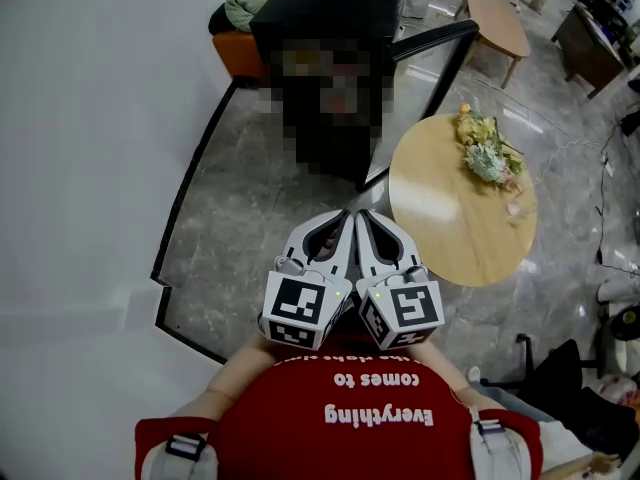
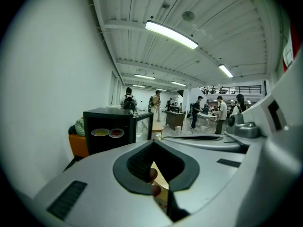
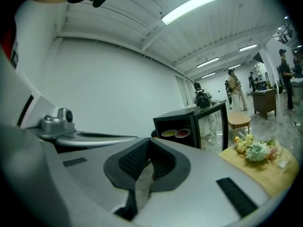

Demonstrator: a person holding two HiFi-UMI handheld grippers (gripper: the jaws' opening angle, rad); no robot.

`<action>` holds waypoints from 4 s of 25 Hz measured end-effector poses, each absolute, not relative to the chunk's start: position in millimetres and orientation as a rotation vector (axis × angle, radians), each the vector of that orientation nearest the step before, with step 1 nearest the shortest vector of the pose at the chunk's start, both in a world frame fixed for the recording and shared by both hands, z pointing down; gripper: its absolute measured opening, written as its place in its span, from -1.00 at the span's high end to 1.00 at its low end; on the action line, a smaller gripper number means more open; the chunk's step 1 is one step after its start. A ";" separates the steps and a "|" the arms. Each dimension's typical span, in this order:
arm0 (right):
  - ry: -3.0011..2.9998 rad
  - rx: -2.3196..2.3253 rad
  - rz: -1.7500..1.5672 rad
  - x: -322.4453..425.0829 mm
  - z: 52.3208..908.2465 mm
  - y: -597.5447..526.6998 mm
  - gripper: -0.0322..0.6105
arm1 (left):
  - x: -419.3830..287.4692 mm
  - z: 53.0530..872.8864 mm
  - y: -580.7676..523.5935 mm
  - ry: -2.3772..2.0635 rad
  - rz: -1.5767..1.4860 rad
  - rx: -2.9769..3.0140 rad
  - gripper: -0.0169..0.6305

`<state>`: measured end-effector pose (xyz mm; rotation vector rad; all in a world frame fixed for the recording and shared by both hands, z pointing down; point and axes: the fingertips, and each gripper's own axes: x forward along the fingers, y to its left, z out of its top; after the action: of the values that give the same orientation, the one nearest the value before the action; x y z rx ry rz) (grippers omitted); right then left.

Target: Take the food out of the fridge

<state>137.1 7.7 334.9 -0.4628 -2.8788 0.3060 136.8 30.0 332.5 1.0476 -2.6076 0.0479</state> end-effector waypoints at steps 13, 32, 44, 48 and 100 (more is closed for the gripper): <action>-2.922 -0.407 0.223 -62.4 317.3 94.5 0.87 | -63.5 327.5 117.0 -2.578 -0.028 1.119 0.96; -2.650 -0.208 0.610 -180.8 403.5 57.5 0.85 | -190.4 385.0 100.6 -2.337 -0.079 1.285 0.96; -2.309 0.085 1.290 -255.9 509.6 -26.8 0.42 | -235.2 443.4 76.7 -2.245 -0.146 1.227 0.95; -2.222 0.186 1.558 -272.2 535.7 -44.4 0.36 | -235.8 456.2 82.1 -2.220 -0.146 1.205 0.96; -1.884 0.017 2.186 -55.5 532.3 -10.8 0.75 | -145.5 448.8 62.7 -1.947 -0.055 1.494 0.96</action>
<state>-55.5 -10.8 532.3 0.0167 -1.8844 2.1856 -145.5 62.7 448.8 1.4943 -1.9473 -0.0549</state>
